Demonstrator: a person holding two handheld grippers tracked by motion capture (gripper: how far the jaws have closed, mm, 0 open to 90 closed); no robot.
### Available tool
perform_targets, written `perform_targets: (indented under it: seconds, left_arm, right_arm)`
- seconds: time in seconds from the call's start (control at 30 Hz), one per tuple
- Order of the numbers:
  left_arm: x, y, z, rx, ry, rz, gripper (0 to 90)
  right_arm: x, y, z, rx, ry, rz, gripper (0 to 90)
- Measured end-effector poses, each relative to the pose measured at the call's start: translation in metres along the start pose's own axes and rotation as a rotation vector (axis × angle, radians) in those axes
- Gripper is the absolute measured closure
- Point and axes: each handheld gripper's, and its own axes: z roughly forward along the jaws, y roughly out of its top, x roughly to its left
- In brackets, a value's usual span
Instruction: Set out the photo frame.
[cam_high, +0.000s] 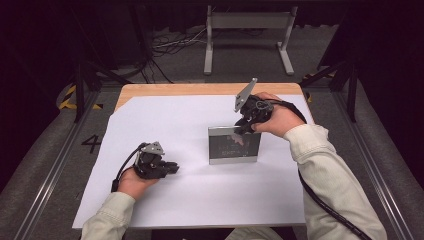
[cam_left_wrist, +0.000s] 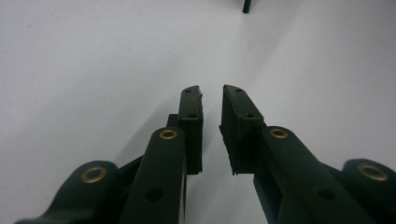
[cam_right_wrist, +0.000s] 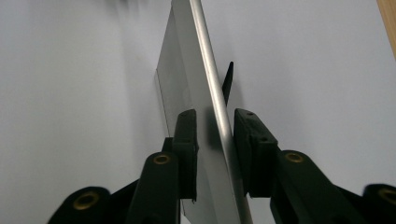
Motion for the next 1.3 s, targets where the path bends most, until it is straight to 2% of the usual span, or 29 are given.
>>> perform_targets:
  seconds: [0.13,0.37,0.57,0.87,1.3]
  left_arm:
    - [0.000,0.001,0.001,0.001,-0.002,-0.001,78.2]
    - [0.001,0.000,-0.001,-0.005,0.001,-0.002,77.9]
    - [0.002,0.001,-0.002,-0.013,0.002,-0.006,77.9]
    - [0.003,0.002,-0.002,-0.019,0.002,-0.014,76.5]
    - [0.006,0.008,0.003,-0.022,-0.010,-0.010,72.8]
  right_arm:
    - [0.000,-0.001,-0.002,-0.024,-0.003,0.001,64.1]
    - [-0.002,-0.004,-0.013,-0.075,-0.053,0.010,52.5]
    - [-0.002,-0.010,-0.019,-0.071,-0.056,0.018,51.8]
    - [-0.001,-0.027,-0.034,-0.086,-0.072,0.051,50.6]
    - [0.002,-0.061,-0.058,-0.107,-0.111,0.123,48.3]
